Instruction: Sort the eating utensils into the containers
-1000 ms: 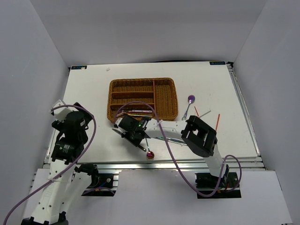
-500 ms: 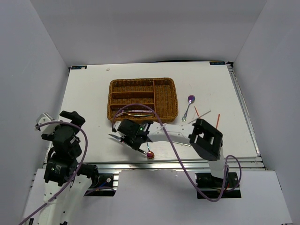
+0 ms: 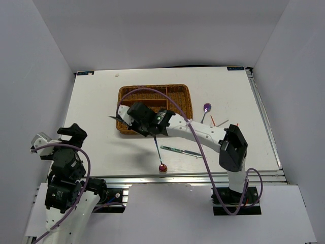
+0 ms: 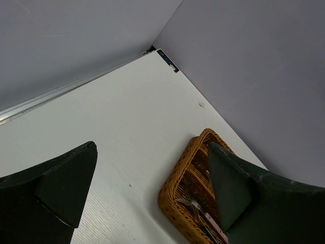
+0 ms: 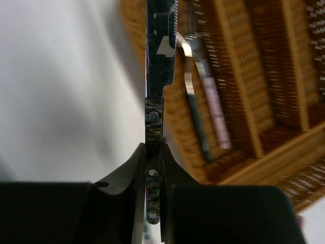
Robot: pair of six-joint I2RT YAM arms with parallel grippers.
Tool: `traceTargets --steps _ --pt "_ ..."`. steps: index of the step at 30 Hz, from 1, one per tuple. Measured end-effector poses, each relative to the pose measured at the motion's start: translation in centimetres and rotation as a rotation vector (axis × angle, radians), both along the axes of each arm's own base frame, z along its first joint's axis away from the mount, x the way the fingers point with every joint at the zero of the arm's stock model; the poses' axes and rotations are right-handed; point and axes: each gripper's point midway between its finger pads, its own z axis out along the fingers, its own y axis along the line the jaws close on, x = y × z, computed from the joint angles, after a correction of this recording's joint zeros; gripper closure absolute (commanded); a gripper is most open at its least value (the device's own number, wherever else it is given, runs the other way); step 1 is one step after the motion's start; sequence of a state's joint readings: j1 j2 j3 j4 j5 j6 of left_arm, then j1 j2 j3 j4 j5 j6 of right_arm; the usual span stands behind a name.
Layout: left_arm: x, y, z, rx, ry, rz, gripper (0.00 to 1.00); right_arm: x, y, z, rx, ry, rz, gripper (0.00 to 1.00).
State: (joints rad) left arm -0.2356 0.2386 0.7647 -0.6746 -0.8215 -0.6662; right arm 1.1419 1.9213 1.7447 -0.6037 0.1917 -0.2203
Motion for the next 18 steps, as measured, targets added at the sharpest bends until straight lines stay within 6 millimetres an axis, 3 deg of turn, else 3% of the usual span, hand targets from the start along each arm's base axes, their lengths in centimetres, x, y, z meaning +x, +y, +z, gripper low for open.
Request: traceTargets --steps 4,10,15,18 --pt "0.0 0.0 -0.1 0.001 0.003 0.003 0.02 6.0 -2.2 -1.6 -0.089 -0.077 -0.015 1.00" --pt "0.1 0.0 -0.2 0.002 0.006 0.001 0.02 12.9 -6.3 -4.5 -0.199 -0.129 -0.029 1.00" --pt "0.3 -0.1 -0.3 0.006 0.013 -0.005 0.02 15.5 -7.5 -5.4 -0.250 -0.171 -0.008 1.00" --pt "0.4 -0.3 -0.3 0.006 0.015 -0.012 0.02 16.0 -6.6 -5.0 -0.232 -0.218 0.053 1.00"
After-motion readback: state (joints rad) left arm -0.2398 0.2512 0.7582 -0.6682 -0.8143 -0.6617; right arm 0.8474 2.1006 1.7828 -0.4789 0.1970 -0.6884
